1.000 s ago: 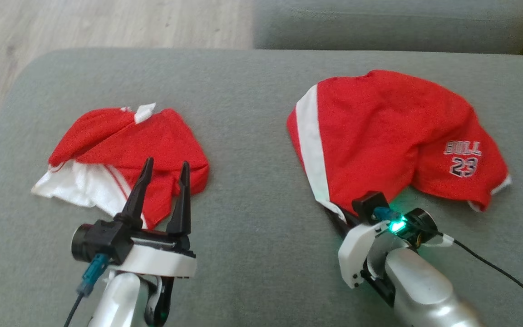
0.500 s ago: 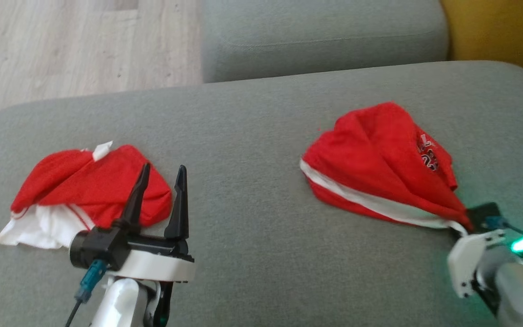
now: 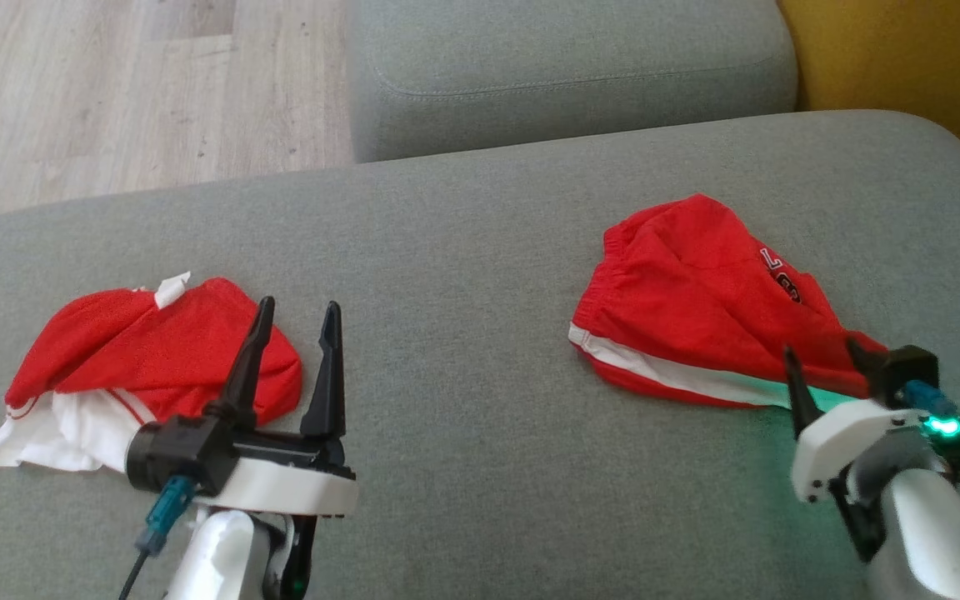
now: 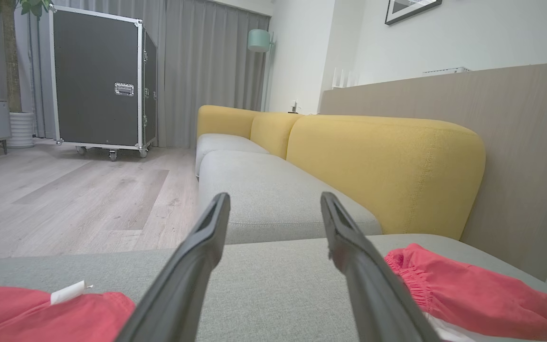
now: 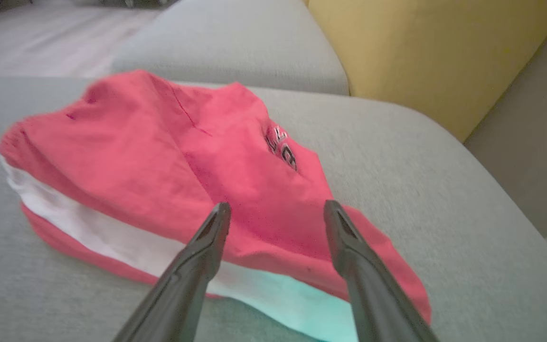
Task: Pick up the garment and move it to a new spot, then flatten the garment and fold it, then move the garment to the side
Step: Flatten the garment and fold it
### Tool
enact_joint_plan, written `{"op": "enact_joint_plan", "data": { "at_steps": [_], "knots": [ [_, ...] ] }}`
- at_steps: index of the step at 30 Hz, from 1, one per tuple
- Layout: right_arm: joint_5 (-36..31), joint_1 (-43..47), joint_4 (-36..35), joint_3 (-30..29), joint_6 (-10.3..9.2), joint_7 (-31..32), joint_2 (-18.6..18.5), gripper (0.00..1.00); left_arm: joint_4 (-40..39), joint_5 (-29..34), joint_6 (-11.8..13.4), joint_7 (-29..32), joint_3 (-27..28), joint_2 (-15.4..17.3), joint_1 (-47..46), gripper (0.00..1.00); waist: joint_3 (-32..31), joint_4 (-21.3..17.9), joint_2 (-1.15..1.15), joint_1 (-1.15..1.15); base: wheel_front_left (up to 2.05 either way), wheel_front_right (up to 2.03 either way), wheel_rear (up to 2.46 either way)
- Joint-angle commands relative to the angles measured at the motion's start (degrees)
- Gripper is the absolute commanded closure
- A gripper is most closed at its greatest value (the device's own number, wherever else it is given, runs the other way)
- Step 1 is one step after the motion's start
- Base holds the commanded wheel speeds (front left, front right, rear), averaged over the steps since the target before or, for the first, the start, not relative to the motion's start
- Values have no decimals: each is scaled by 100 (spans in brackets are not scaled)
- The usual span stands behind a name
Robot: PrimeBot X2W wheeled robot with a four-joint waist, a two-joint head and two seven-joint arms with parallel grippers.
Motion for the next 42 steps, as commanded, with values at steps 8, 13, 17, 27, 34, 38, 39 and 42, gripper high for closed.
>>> {"op": "enact_joint_plan", "data": {
  "at_steps": [8, 13, 17, 27, 34, 38, 39, 42],
  "knots": [
    [715, 232, -1160, 841, 13, -926, 399, 0, -200, 79, -39, -26, 280, 11, -197, 0, 47, -46, 0, 0, 0, 0, 0],
    [1271, 310, -1263, 1375, 13, -1297, 435, 0, -201, 78, -62, -26, 256, 11, -201, 0, 101, 4, 0, 0, 0, 0, 0],
    [1354, 290, -1061, 1600, 13, -1388, 442, 0, -170, 66, -81, -26, 141, 10, -213, 0, 152, 145, 0, 0, 0, 0, 0],
    [1071, -471, -60, 1847, 13, -1218, 369, 0, -126, 11, -96, -26, 49, 10, -376, 0, 516, 590, 0, 0, 0, 0, 0],
    [1007, -981, 812, 1878, 13, -1187, 324, 0, -103, -25, -89, -26, 34, 10, -476, 0, 647, 826, 0, 0, 0, 0, 0],
    [1087, -1245, 1399, 1874, 13, -1125, 359, 0, -101, -46, -97, -26, -27, 10, -491, 0, 706, 920, 0, 0, 0, 0, 0],
    [1128, -1311, 1522, 1897, 13, -1130, 369, 0, -107, -76, -100, -26, -51, 10, -495, 0, 720, 937, 0, 0, 0, 0, 0],
    [1249, -1508, 1832, 1951, 13, -1181, 394, 0, -117, -89, -106, -26, -95, 10, -491, 0, 752, 968, 0, 0, 0, 0, 0]
  ]
}}
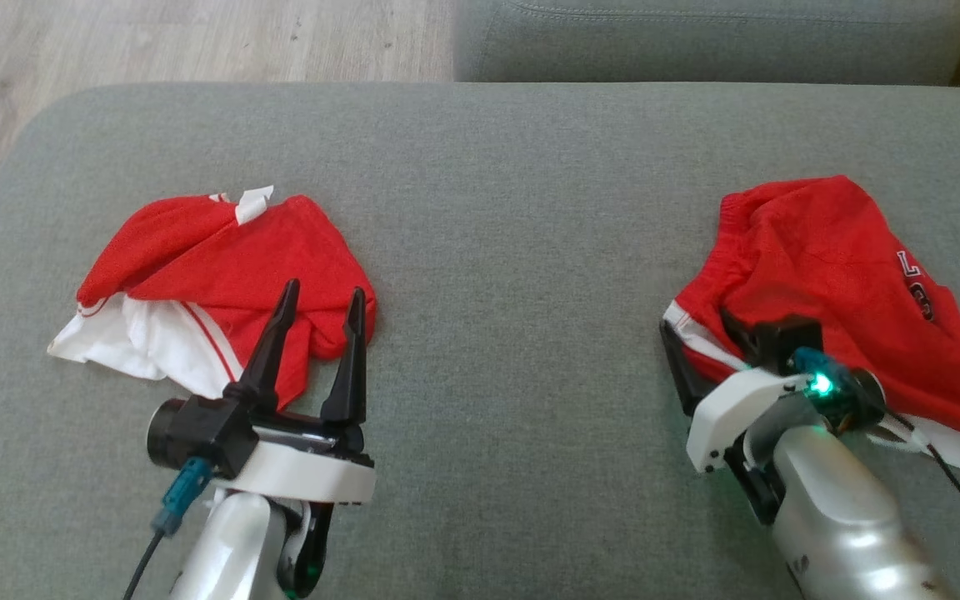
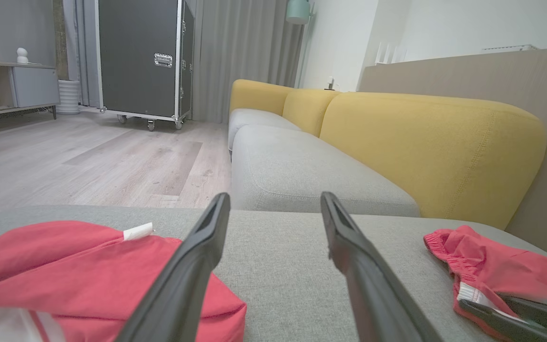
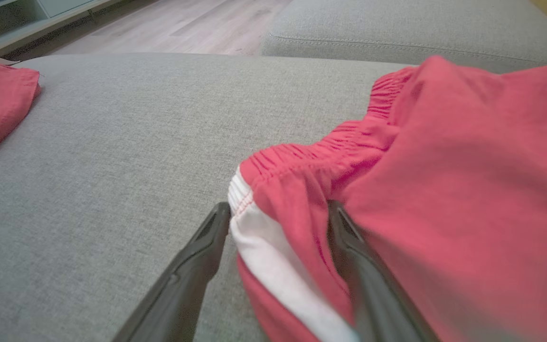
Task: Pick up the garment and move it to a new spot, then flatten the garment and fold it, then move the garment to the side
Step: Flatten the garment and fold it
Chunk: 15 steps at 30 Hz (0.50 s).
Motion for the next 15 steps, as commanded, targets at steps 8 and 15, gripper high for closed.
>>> {"op": "enact_joint_plan", "data": {
  "at_steps": [8, 15],
  "knots": [
    [613, -483, 95, 780, 13, -242, 120, 100, -181, 6, -27, -26, 164, 18, -302, 0, 67, 4, 0, 0, 0, 0, 0],
    [1642, -447, -684, 2183, 13, -330, 125, 100, -166, 15, -21, -26, 182, 18, -331, 0, 53, -69, 0, 0, 0, 0, 0]
  ]
}}
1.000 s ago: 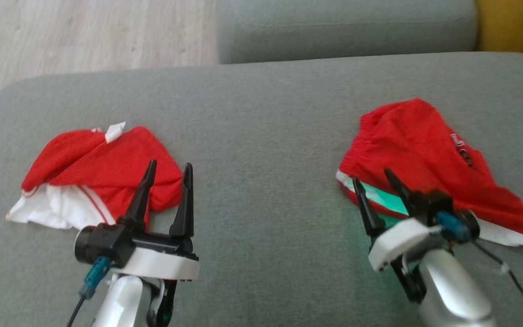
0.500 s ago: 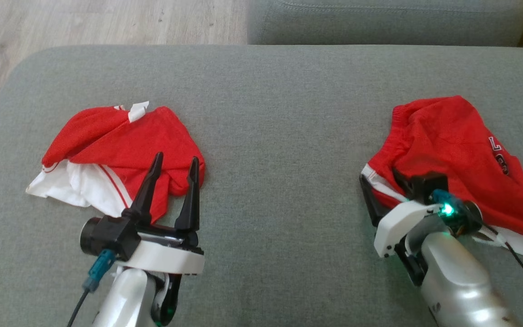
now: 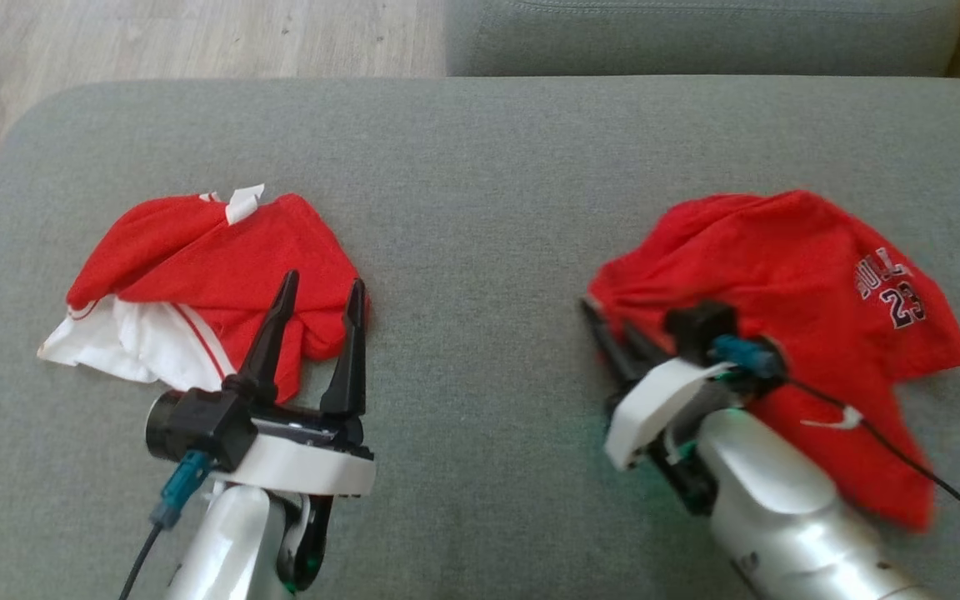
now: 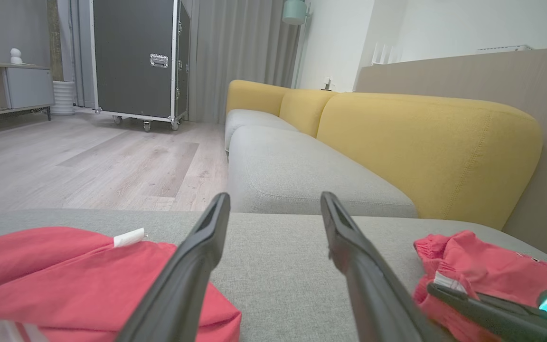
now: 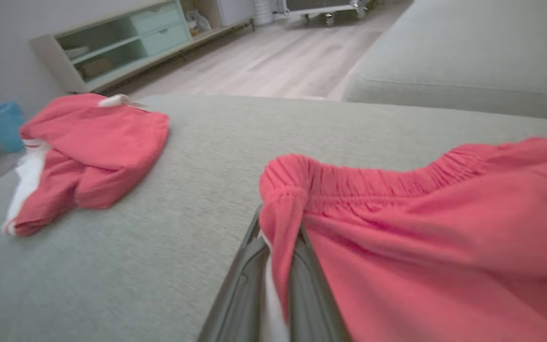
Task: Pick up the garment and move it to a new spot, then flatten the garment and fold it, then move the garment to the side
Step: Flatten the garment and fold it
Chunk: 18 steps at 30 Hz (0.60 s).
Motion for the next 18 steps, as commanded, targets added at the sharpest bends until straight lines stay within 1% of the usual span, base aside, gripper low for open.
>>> {"op": "enact_joint_plan", "data": {
  "at_steps": [1, 6, 10, 11, 12, 16, 18],
  "knots": [
    [224, -124, -308, 403, 13, -95, 113, 100, -165, 14, -18, -26, 177, 20, -251, 0, -18, -25, 0, -1, 0, 0, 0],
    [704, -156, -587, 1343, 13, -103, 114, 100, -151, 4, -9, -26, 160, 20, -249, 0, -68, -57, 0, -1, 0, 0, 0],
    [1048, -191, -617, 1911, 13, -104, 114, 100, -133, -12, -5, -26, 169, 20, -222, 0, -130, -71, 0, -1, 0, 0, 0],
    [1107, -212, -574, 2010, 13, -102, 114, 62, -129, -14, -2, -26, 174, 20, -210, 0, -149, -79, 0, -1, 0, 0, 0],
    [1138, -238, -516, 2089, 13, -102, 114, 0, -127, -15, 2, -26, 181, 20, -194, 0, -170, -90, 0, -1, 0, 0, 0],
    [1270, -320, -436, 2154, 13, -107, 113, 0, -132, -14, 21, -26, 213, 20, -139, 0, -232, -147, 0, -1, 0, 0, 0],
    [1371, -364, -473, 2071, 13, -111, 61, 0, -144, -7, 29, -26, 250, 20, -110, 0, -272, -201, 0, -1, 0, 0, 0]
  ]
}}
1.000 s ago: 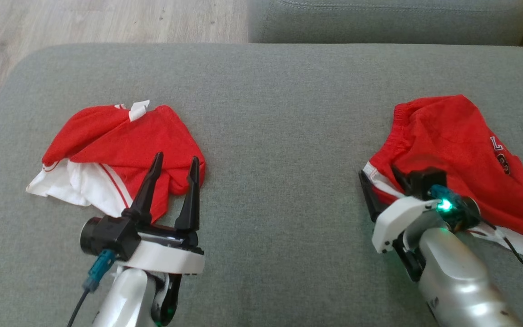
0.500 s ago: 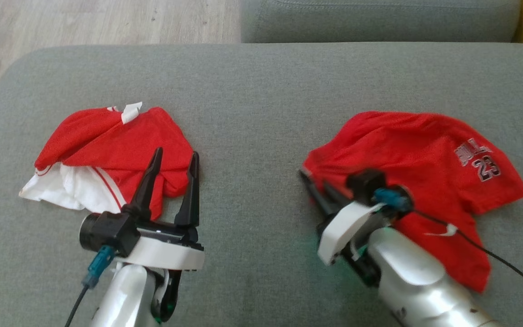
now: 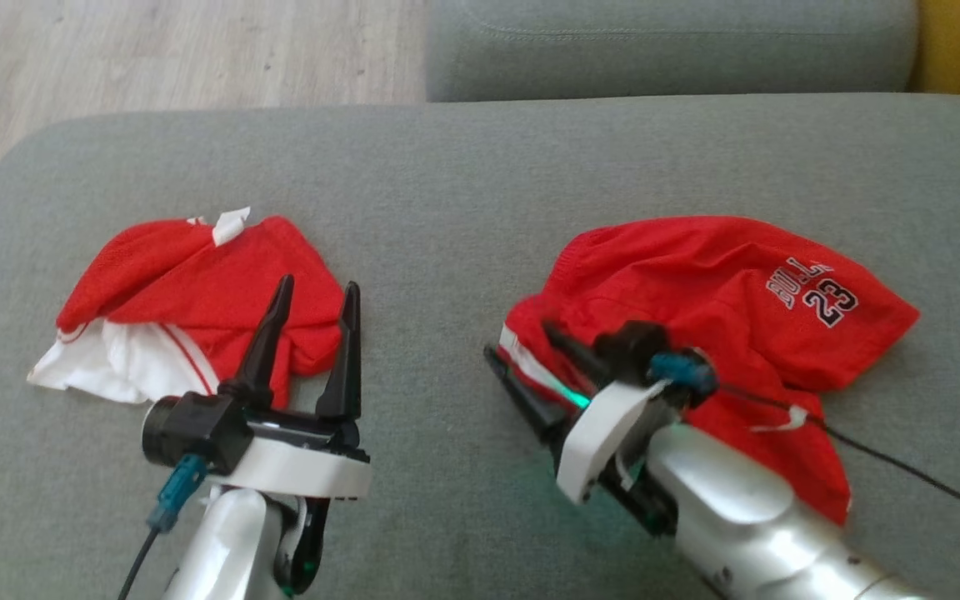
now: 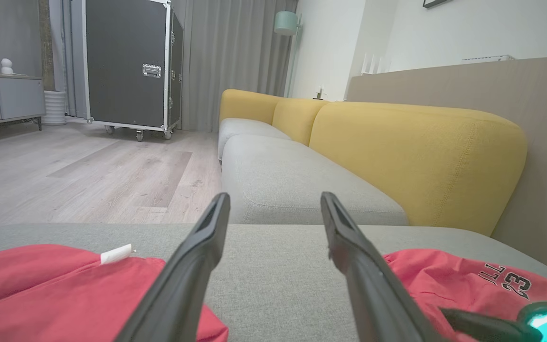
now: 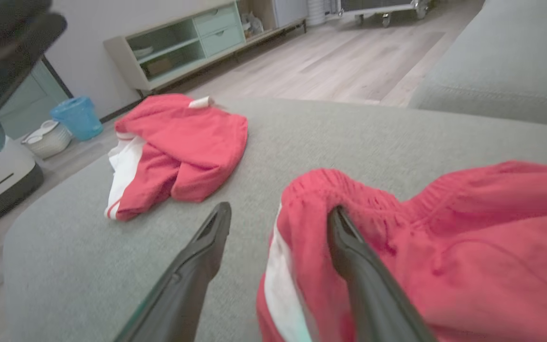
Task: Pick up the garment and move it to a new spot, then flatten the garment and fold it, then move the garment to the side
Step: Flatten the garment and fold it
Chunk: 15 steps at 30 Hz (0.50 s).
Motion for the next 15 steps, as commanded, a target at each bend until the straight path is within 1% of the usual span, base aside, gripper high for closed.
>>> {"op": "enact_joint_plan", "data": {
  "at_steps": [1, 5, 9, 12, 13, 15],
  "knots": [
    [60, -178, -192, -62, 13, -75, 25, 0, -183, -2, 19, -26, 225, 20, -129, 0, -44, -52, 0, 0, 0, 0, 0],
    [97, -123, -604, -576, 13, -77, -307, 0, -246, 3, 22, -26, 308, 20, -58, 0, -156, -194, 0, 0, 0, 0, 0],
    [-172, 89, -1043, -1362, 13, -77, -684, 0, -352, -3, 36, -26, 404, 20, 29, 0, -230, -392, 0, 0, 0, 0, 0],
    [-529, 370, -1333, -2135, 13, -78, -853, 0, -415, 3, 29, -26, 416, 20, 72, 0, -260, -541, 0, 0, 0, 0, 0],
    [-834, 622, -1513, -2677, 13, -78, -882, 0, -445, 4, 27, -26, 411, 20, 97, 0, -282, -626, 0, 0, 0, 0, 0],
    [-1138, 924, -1688, -3166, 13, -78, -817, 0, -464, -2, 24, -26, 411, 20, 109, 0, -289, -696, 0, 0, 0, 0, 0]
  ]
}}
